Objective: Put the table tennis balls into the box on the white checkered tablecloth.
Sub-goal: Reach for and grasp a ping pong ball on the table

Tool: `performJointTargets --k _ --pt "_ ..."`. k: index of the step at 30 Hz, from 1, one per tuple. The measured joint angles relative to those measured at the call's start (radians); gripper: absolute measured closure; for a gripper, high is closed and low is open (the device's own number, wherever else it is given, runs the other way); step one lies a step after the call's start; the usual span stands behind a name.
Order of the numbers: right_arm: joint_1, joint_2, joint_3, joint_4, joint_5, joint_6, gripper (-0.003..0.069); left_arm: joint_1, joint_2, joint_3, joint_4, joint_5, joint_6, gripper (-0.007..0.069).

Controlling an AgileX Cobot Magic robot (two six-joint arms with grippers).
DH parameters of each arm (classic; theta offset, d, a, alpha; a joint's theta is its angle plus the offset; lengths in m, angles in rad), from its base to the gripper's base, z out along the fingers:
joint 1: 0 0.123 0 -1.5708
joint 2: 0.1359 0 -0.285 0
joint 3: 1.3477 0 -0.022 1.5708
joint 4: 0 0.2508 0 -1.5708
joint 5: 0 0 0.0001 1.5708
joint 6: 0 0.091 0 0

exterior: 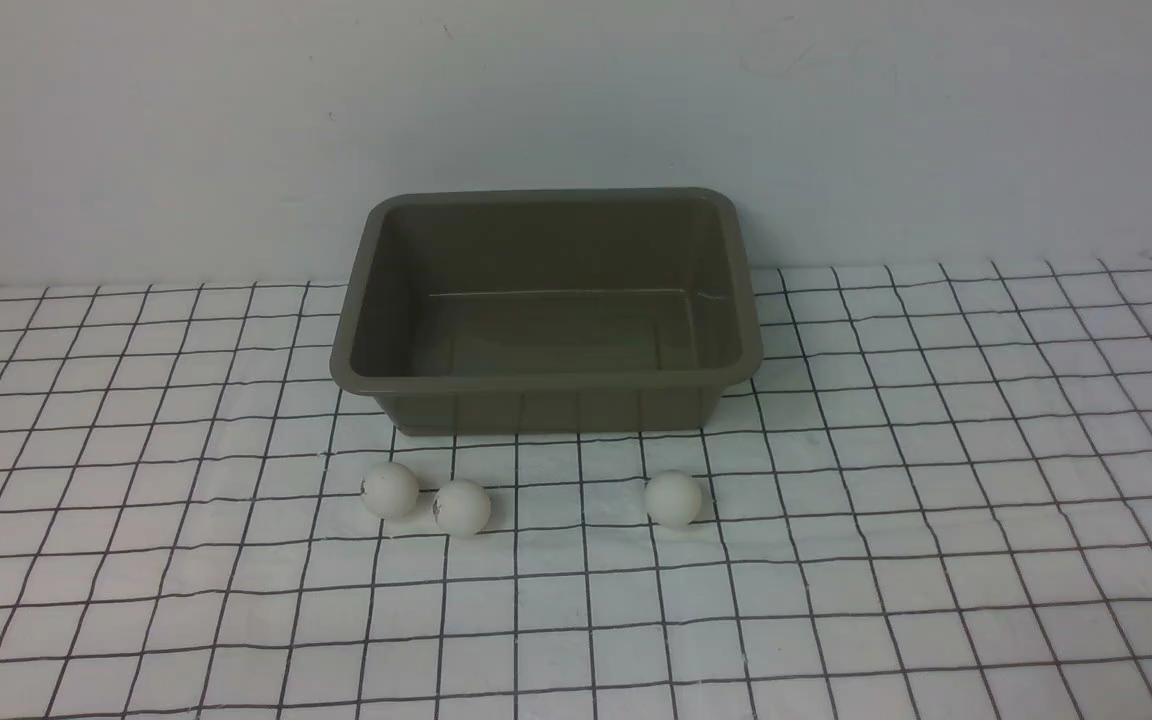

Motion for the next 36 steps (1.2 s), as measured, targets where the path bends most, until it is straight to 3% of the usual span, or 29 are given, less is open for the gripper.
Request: performJointTargets --k 28,36 --pt "0.0 0.0 0.0 0.0 0.0 0.0 0.0156 0.0 0.0 0.0 0.0 0.0 0.0 0.0346" --pt "0.0 0.0 0.001 -0.153 0.0 -0.062 0.0156 0.0 0.0 0.0 0.0 0.0 0.0 0.0346"
